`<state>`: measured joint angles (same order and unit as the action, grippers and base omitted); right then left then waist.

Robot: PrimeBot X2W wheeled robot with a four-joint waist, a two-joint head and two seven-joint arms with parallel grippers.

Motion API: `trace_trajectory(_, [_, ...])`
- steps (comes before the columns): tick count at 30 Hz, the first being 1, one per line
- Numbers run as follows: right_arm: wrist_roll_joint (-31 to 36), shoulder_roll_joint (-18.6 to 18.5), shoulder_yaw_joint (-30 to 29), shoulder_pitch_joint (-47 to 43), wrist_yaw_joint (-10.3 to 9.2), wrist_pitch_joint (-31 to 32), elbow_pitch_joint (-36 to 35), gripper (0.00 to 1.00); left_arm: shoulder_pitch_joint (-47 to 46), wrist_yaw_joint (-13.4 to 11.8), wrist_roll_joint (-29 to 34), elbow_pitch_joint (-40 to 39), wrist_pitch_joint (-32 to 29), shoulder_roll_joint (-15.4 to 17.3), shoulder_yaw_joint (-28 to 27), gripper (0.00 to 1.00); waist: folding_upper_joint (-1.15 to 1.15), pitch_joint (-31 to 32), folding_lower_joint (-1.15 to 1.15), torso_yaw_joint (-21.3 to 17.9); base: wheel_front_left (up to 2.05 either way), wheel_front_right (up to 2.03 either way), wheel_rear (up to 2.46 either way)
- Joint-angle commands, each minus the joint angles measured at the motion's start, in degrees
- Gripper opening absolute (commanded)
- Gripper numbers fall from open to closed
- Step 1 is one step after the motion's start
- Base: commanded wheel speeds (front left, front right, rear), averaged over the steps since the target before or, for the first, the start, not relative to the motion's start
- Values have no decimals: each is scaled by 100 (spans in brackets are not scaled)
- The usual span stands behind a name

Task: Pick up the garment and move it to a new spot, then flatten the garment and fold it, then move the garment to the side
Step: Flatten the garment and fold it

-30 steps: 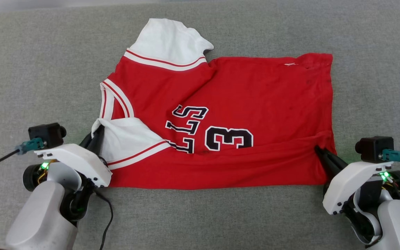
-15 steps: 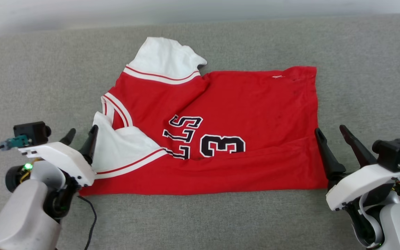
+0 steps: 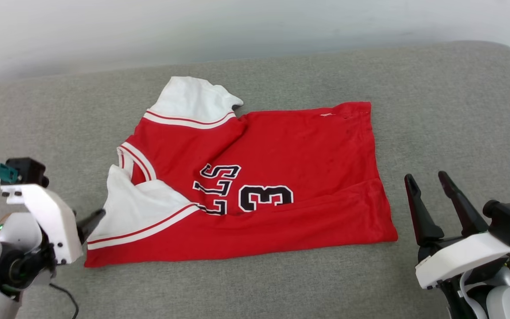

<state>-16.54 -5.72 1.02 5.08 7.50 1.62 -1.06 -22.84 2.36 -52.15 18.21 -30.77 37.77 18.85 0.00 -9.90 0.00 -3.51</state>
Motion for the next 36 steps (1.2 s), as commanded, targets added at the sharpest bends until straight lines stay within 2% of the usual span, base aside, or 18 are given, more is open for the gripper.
trace_trajectory(1, [22,50,-1,-100,-2,24,-59,100,149,-92,-136,-173,-278,103,-19,100,0,-27,0,-62,0,0,0])
trace_trajectory(4, [18,118,23,-90,-2,26,-130,100,414,-336,-349,-418,-804,246,-18,100,0,-126,0,-138,0,0,0])
trace_trajectory(8, [-16,171,56,-39,-2,6,-147,100,603,-579,-473,-530,-1095,284,-18,100,0,-278,0,-244,0,0,0])
trace_trajectory(14, [-54,223,22,15,-2,-3,-78,100,814,-650,-714,-467,-1341,104,71,100,0,-433,0,-377,0,0,0])
trace_trajectory(15, [-61,230,13,19,-2,-1,-72,100,860,-640,-821,-431,-1402,3,88,40,0,-448,0,-384,0,0,0])
trace_trajectory(16, [-63,237,-16,22,-2,12,-59,100,869,-620,-848,-434,-1410,-54,108,0,0,-461,0,-391,0,0,0])
trace_trajectory(19, [-55,244,-130,31,-2,100,-24,100,837,-589,-887,-435,-1401,-108,122,0,0,-482,0,-386,0,0,0])
trace_trajectory(25, [-97,218,-346,43,-2,676,34,100,690,-555,-670,-700,-1068,55,10,0,0,-418,0,-282,0,0,0])
trace_trajectory(31, [-212,-49,-536,95,-2,2232,96,100,595,-574,-423,-1232,-708,155,-80,0,0,-361,0,-71,0,0,0])
trace_trajectory(36, [-306,-264,-349,218,-2,3308,2,100,510,-587,-267,-1581,-559,105,-29,0,0,-438,0,127,0,0,0])
